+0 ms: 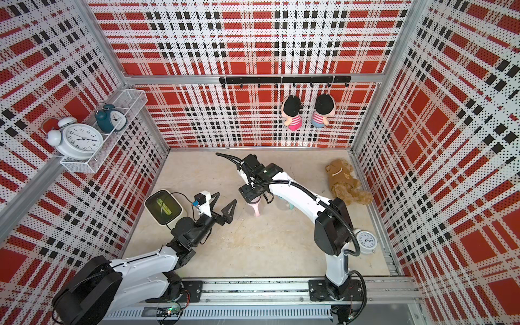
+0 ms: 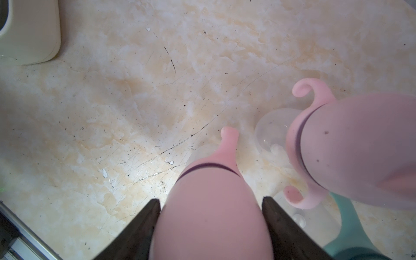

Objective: Assemble the baby bottles
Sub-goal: Close the lid on the baby bottle.

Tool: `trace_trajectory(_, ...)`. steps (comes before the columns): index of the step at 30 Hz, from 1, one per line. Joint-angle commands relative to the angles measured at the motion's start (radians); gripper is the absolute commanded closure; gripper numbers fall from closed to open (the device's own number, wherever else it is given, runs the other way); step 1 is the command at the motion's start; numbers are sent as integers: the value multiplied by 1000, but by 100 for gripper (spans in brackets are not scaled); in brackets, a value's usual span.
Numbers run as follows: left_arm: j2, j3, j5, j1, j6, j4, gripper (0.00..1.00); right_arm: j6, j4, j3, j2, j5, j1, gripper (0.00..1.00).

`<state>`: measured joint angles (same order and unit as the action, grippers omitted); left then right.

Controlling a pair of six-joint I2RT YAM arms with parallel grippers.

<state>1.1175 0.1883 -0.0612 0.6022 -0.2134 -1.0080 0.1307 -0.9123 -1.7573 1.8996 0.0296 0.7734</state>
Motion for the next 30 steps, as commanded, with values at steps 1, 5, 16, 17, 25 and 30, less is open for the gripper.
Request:
trace_trajectory(1, -2, 22, -5, -5, -1, -3, 2, -17, -22, -15, 19, -5, -3, 27)
trace_trajectory(5, -2, 22, -6, -5, 0, -3, 2, -16, -23, -5, 16, -1, -3, 27)
trace_trajectory(16, -5, 20, -6, -5, 0, -1, 2, -16, -22, 15, 31, 17, 0, 27)
trace_trajectory(17, -5, 20, -6, -5, 0, -2, 2, -16, -22, 17, 31, 21, 0, 27)
trace_trajectory(25, -8, 20, -8, -5, 0, -1, 2, -16, -66, -2, 59, 53, 3, 26)
trace_trajectory(30, -10, 20, -9, -5, 1, -1, 2, -11, -108, -34, 93, 94, 9, 26)
